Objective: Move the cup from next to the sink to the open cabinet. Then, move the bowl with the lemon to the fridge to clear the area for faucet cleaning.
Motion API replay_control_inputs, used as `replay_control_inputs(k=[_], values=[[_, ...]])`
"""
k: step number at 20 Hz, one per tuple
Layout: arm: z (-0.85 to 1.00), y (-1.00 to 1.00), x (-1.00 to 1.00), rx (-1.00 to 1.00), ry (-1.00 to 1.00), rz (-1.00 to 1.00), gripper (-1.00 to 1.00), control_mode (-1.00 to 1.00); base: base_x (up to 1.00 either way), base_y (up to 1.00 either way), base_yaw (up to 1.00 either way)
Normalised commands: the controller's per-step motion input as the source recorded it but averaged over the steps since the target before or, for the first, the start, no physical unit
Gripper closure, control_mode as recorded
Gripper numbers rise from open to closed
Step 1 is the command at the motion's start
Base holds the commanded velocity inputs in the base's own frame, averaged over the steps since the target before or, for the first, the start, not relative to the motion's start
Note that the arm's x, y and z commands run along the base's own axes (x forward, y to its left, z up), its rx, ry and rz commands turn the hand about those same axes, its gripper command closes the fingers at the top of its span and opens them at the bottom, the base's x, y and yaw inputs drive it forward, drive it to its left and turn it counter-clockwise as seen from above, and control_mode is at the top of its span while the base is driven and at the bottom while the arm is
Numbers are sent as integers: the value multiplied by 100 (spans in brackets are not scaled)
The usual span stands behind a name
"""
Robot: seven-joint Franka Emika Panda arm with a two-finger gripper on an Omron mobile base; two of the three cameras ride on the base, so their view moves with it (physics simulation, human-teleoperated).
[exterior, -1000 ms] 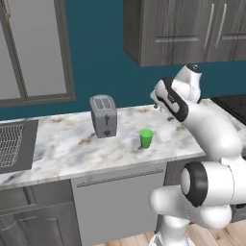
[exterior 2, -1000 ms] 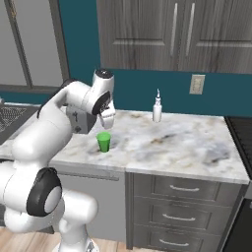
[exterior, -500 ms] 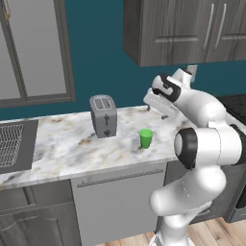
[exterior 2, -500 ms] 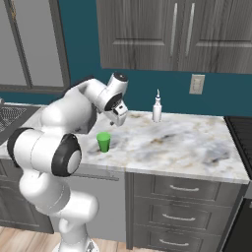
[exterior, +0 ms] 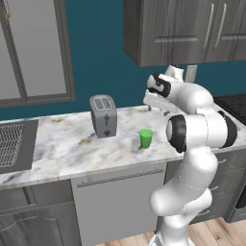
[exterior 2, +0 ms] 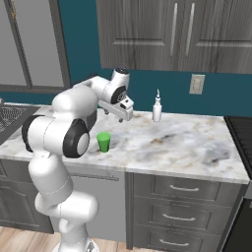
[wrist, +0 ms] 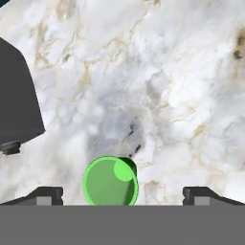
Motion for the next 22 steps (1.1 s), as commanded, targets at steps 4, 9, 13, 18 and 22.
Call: replay_control_inputs(k=[4,9,13,18,22], values=[[-13,1,-6,-5,1,1,-100,-100,0,0,0],[-45,5,-34,-9,0,8,-100,-100,0,0,0],[-31,0,-21,-3,0,7,-100,-100,0,0,0],[-16,0,15,-1,0,0,-100,-100,0,0,0],[-33,1,22,-4,0,0,-100,-100,0,0,0]])
